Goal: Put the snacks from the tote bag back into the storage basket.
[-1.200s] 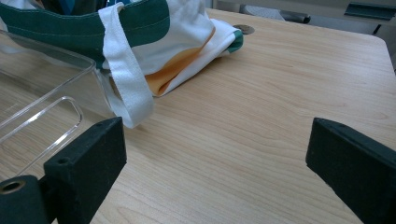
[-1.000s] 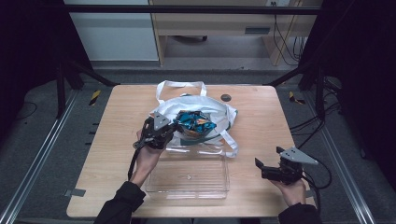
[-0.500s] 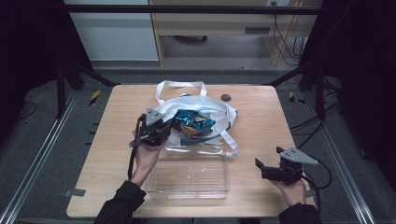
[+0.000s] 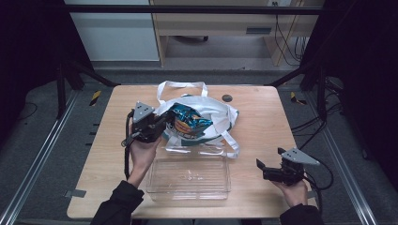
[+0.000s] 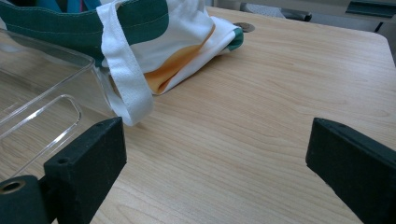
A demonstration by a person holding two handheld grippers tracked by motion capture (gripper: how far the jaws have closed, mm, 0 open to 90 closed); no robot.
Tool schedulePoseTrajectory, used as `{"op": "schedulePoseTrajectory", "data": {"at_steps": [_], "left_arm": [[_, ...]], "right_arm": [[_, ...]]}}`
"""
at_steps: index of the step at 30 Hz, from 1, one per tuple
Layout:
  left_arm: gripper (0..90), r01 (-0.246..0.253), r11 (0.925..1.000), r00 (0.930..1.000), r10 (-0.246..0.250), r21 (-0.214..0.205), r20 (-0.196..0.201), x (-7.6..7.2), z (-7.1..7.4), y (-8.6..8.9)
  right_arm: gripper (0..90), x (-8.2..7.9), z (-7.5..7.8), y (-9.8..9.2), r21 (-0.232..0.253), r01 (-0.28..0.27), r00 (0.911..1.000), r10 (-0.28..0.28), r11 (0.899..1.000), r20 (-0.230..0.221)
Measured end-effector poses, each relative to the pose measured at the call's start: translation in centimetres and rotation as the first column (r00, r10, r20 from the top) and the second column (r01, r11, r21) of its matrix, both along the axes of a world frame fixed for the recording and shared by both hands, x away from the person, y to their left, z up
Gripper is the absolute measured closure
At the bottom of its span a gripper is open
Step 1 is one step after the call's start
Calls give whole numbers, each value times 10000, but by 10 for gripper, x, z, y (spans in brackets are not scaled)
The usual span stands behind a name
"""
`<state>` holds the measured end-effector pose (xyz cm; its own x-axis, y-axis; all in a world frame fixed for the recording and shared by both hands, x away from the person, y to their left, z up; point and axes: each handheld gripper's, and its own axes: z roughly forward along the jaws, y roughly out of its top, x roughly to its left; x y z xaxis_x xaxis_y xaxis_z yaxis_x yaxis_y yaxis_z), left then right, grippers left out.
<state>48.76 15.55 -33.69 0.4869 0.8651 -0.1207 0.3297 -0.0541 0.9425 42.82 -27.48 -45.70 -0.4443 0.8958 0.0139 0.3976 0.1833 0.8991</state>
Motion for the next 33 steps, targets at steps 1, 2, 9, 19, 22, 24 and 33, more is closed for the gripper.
{"op": "schedulePoseTrajectory", "data": {"at_steps": [1,2,9,19,22,24,33], "left_arm": [[900,-2,10000,10000,2,-75,65,-1,3,1],[900,-2,10000,10000,2,-75,65,-1,3,1],[900,13,9991,9990,6,-426,439,-12,18,5],[900,216,9978,9972,-169,-635,725,-26,31,9],[900,296,9967,9968,-239,-753,757,-30,37,10],[900,337,9963,9964,-274,-789,802,-32,39,10],[900,558,9941,9935,-460,-934,1041,-50,46,10]], "right_arm": [[54,0,0,0,34,5,10000,-5,10000,-20],[54,0,0,0,9,-1,10000,1,10000,-4],[54,-1,0,0,38,-14,10000,14,10000,19],[55,-1,0,0,53,-18,10000,18,10000,18],[55,-1,0,-1,41,0,10000,1,10000,-19],[56,-1,0,-1,49,15,10000,-15,10000,-24],[57,-2,1,-2,105,17,10000,-18,9999,54]]}}
